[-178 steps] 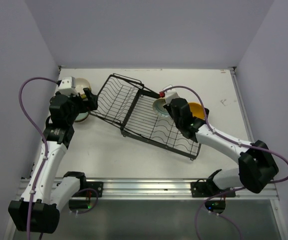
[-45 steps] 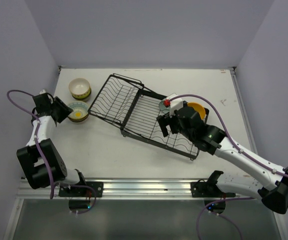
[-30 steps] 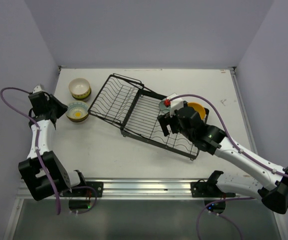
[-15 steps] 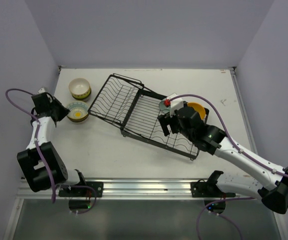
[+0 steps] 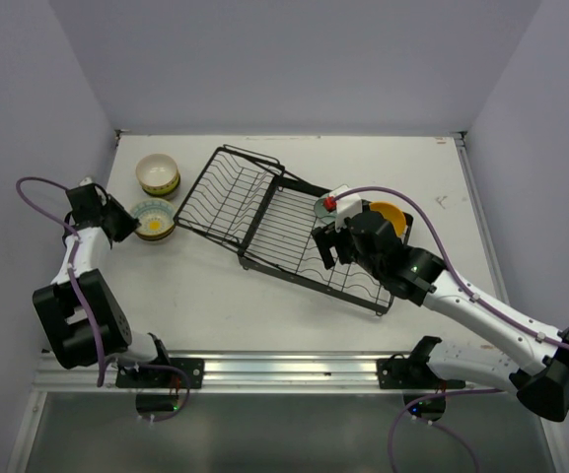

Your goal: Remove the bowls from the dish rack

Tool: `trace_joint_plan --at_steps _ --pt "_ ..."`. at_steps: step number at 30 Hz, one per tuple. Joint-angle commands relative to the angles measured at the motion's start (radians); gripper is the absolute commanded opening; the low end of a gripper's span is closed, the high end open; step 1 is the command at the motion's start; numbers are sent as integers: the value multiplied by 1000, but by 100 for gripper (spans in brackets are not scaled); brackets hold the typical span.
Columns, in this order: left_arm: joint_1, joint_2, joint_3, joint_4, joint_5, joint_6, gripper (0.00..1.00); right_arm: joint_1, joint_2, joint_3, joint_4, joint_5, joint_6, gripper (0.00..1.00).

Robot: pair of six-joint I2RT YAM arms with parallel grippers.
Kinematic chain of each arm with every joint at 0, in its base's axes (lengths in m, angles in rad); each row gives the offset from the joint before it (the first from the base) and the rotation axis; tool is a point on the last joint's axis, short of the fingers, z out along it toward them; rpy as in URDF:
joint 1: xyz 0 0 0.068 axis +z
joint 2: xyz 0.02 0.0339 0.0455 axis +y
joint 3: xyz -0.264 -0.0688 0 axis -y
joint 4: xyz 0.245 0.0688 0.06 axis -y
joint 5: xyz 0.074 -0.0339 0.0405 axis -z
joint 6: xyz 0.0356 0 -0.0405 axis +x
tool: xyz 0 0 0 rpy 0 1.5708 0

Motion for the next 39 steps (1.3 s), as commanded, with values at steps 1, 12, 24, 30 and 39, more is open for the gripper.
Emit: trace_joint_plan --at_steps 1,12,24,30,39 --pt "7 11 26 8 0 2 0 0 1 -1 30 17 -18 83" --pt "7 22 27 16 34 -4 0 -1 -5 -5 32 20 -17 84" --pt "5 -229 -23 127 95 10 23 -61 13 41 9 18 5 93" --pt "-14 -286 -37 152 136 16 54 -231 61 48 0 -17 64 94" --pt "-105 -366 -43 187 173 76 100 -439 30 -43 73 77 130 96"
